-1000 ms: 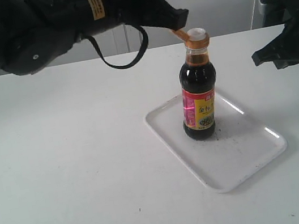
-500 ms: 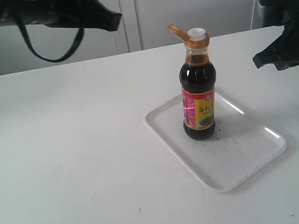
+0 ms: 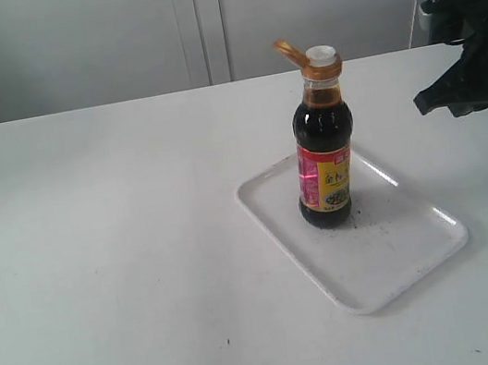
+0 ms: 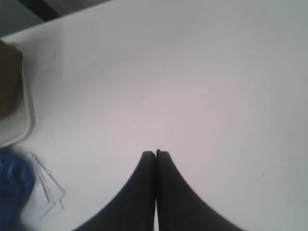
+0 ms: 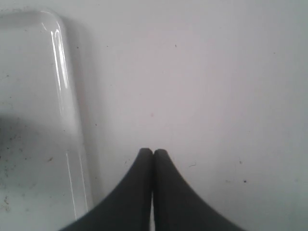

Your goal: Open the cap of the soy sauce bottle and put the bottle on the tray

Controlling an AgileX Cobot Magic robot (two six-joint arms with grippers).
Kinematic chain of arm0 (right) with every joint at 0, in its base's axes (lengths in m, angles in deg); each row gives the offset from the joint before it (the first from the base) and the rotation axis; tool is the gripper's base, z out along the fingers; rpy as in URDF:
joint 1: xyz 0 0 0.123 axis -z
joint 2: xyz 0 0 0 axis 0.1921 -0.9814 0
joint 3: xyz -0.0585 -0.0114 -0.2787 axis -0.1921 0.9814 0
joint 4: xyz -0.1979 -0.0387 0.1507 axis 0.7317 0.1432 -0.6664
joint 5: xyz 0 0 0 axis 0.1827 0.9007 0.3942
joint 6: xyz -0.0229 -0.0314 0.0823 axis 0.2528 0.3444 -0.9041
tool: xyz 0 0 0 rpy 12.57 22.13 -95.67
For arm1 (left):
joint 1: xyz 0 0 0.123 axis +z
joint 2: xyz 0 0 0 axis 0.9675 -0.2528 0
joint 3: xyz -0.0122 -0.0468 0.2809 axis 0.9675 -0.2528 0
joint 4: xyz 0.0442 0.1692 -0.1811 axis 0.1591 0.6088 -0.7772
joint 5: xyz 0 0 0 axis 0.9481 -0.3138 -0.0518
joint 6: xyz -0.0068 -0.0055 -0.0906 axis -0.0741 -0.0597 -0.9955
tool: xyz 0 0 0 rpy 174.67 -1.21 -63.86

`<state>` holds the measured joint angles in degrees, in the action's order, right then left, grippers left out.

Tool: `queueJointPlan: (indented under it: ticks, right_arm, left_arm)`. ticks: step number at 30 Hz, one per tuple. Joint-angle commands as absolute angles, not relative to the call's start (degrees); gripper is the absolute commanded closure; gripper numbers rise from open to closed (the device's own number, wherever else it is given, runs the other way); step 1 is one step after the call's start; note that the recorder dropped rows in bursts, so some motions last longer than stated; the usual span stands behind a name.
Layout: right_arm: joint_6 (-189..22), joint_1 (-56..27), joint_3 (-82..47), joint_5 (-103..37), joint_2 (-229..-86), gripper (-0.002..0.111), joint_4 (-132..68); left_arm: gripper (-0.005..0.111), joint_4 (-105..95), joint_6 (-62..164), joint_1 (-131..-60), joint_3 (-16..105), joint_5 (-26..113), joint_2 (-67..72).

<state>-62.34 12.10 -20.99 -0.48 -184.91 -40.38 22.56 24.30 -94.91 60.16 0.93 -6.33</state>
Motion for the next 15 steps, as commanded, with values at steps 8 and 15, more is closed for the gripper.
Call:
queueJointPlan:
  ticks: [8, 15]
  right_arm:
    - [-60.8, 12.3, -21.1, 4.5, -180.4, 0.108, -39.8]
    - [-61.3, 12.3, -21.1, 12.4, -172.6, 0.108, -39.8]
  left_arm:
    - [0.107, 0.7, 48.2, -81.8, 60.3, -18.1, -3.7]
    - [0.107, 0.9, 48.0, -81.8, 59.5, -17.9, -0.7]
